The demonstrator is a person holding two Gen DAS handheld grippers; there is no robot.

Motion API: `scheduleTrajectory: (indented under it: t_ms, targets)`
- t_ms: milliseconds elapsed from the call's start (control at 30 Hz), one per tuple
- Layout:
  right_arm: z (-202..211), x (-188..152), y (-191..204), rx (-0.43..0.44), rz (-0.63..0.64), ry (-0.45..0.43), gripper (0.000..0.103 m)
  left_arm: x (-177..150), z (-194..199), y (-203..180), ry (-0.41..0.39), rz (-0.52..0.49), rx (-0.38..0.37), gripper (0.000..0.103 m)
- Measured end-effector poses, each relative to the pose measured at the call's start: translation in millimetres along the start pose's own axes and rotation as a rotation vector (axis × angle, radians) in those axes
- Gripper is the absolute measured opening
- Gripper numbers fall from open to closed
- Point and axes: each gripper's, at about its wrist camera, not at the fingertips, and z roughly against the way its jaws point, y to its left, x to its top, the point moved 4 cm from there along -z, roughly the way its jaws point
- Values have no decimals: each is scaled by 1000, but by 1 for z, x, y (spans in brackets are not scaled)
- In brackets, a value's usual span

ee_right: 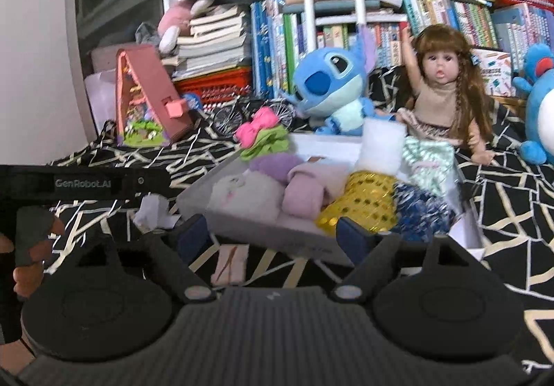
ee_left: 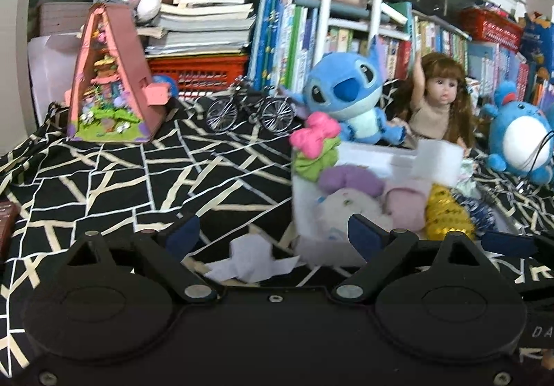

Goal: Organize soft objects
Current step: 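Withdraw both tools from the box toward the items on the cloth, then grasp the white paper piece with the left tool while the right reaches the pink striped cloth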

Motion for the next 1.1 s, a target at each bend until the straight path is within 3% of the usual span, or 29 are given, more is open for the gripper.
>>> scheduleTrajectory:
  t_ms: [533,800,833,900,967,1033,1100]
  targets:
    - [-23,-21,27,38,72,104,89,-35,-16,38,80,14,65,93]
    - [-34,-26,36,51,78,145,72,-37,-30,44,111,93,40,88]
    - [-36,-27,37,49,76,149,70,-36,-32,43,107,93,36,84]
    - [-40,-28,38,48,66,157,57,-34,-37,39,103,92,33,77]
    - [-42,-28,38,45,61,155,50,-33,-43,36,109,87,28,58]
    - [-42,-28,37,40,59,155,45,-34,-47,33,127,82,31,46]
    - [-40,-27,36,39,59,159,31,-35,-45,30,119,68,43,38]
